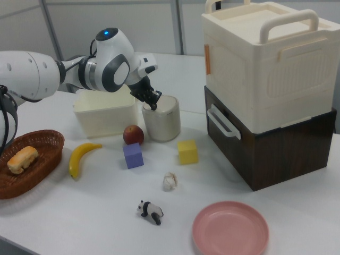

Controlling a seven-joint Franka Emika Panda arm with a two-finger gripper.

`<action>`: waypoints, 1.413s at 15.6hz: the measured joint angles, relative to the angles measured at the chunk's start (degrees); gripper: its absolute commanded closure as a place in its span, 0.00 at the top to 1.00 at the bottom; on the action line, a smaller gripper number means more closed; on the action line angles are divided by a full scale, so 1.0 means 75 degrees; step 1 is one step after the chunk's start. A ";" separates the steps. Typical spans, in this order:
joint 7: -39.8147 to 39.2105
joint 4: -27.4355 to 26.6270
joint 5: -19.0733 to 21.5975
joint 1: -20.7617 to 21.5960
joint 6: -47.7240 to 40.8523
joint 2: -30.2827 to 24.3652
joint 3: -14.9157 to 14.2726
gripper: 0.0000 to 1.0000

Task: Open the trash can
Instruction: 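Hook the gripper fingers under the lid's front edge, then lift the lid upward and back until it flips open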

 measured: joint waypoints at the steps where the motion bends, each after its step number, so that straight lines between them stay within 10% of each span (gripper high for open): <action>1: -0.0001 0.0001 0.0000 0.0000 0.0000 0.0001 0.0000 0.00; 22: 0.0517 0.0251 -0.0542 -0.0039 0.0030 -0.0087 0.0037 0.00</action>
